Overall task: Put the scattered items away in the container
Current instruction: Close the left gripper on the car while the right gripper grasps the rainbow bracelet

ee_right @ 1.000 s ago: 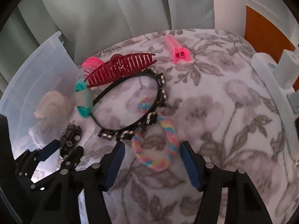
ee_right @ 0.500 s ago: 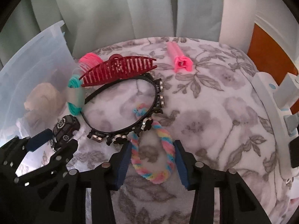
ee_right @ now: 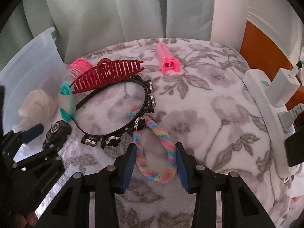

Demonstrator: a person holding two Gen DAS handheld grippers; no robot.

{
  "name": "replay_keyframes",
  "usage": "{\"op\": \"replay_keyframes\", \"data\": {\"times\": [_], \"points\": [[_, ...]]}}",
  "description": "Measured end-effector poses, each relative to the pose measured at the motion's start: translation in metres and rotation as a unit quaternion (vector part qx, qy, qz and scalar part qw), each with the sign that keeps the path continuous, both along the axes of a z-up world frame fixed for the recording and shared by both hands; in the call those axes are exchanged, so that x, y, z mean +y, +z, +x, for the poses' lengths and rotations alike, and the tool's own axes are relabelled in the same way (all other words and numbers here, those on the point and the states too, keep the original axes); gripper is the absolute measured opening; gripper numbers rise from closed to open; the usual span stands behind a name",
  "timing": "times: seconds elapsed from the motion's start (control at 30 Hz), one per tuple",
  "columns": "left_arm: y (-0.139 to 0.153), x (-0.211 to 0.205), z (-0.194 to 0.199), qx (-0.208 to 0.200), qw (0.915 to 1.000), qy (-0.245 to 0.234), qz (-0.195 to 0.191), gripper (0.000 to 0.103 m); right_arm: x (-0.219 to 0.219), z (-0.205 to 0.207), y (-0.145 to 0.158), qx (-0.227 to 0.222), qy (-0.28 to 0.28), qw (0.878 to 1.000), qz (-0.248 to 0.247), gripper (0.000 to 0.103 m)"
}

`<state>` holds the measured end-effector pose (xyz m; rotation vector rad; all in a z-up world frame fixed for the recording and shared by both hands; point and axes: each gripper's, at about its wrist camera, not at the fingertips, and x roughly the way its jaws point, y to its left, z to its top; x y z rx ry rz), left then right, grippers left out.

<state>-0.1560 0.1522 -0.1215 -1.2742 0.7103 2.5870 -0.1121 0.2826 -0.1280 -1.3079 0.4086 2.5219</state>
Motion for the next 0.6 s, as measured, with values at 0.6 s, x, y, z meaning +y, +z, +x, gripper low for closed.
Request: {"op": "replay_keyframes", "data": {"times": [0.6], "points": [[-0.004, -0.010, -0.009, -0.053, 0.9959, 0.016, 0.071, 0.040, 0.006, 0.002, 0.001, 0.009, -0.002, 1.000, -0.003, 0.042]]}}
